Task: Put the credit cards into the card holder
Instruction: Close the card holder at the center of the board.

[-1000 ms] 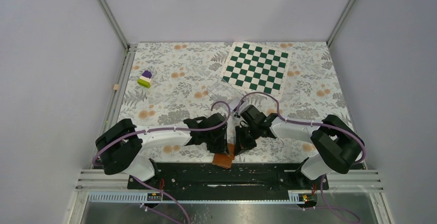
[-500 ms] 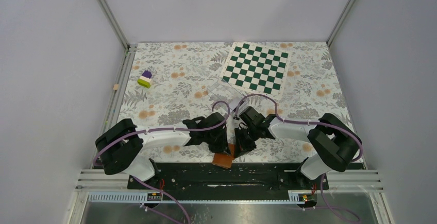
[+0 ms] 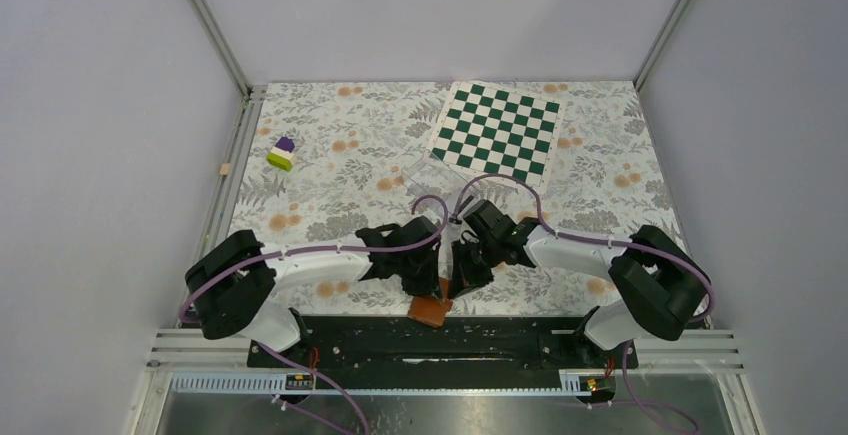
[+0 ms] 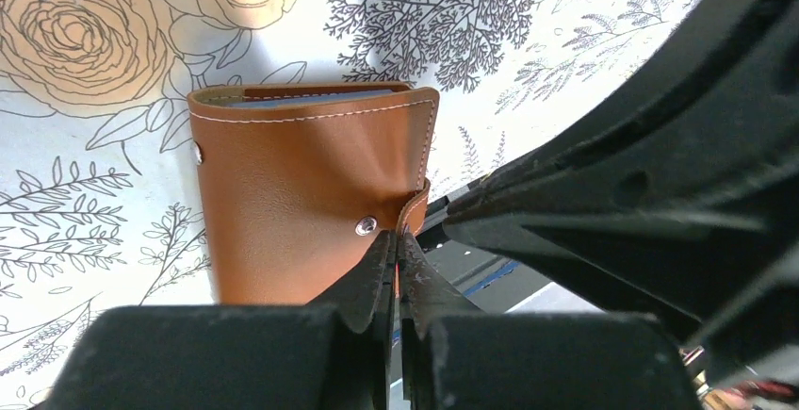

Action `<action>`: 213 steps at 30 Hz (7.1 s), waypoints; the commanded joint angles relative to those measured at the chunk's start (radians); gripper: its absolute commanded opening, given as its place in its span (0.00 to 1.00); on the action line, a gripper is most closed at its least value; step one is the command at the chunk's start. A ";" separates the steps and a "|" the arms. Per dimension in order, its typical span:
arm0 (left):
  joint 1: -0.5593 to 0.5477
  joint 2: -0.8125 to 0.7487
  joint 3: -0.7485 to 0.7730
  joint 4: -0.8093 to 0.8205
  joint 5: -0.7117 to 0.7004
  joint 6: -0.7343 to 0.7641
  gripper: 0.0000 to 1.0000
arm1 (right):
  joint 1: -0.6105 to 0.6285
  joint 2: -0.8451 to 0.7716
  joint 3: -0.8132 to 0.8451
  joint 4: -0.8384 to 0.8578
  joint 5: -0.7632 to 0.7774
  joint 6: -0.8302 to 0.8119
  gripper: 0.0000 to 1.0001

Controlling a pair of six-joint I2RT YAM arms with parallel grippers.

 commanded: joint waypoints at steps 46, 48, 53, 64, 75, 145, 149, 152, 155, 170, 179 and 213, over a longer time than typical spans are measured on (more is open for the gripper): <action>0.004 0.006 0.072 -0.144 -0.152 0.029 0.00 | 0.041 0.205 0.159 -0.035 0.140 -0.040 0.00; 0.004 0.007 0.075 -0.152 -0.159 0.031 0.00 | 0.042 0.211 0.159 -0.035 0.139 -0.043 0.00; 0.004 0.001 0.077 -0.164 -0.180 0.031 0.00 | 0.043 0.219 0.158 -0.035 0.136 -0.044 0.00; 0.006 -0.003 0.079 -0.168 -0.197 0.025 0.00 | 0.045 0.218 0.173 -0.041 0.130 -0.060 0.00; 0.068 -0.008 0.049 -0.118 -0.121 0.082 0.00 | 0.045 0.219 0.242 -0.062 0.105 -0.082 0.04; 0.298 -0.244 -0.305 0.163 0.131 -0.008 0.34 | 0.117 0.318 0.335 -0.013 0.082 -0.038 0.00; 0.298 -0.238 -0.312 0.208 0.148 -0.018 0.33 | 0.117 0.321 0.337 -0.012 0.075 -0.038 0.00; 0.299 -0.227 -0.314 0.209 0.140 -0.020 0.31 | 0.117 0.328 0.338 -0.013 0.074 -0.039 0.00; 0.298 -0.207 -0.305 0.211 0.148 -0.016 0.28 | 0.119 0.329 0.333 -0.012 0.075 -0.039 0.00; 0.299 -0.145 -0.282 0.237 0.173 0.003 0.00 | 0.119 0.329 0.333 -0.013 0.069 -0.042 0.00; 0.297 -0.259 -0.283 0.167 0.113 0.011 0.00 | 0.118 0.286 0.344 -0.044 0.098 -0.048 0.07; 0.252 -0.259 -0.195 0.002 -0.002 0.057 0.00 | 0.119 0.413 0.436 -0.132 0.183 -0.099 0.05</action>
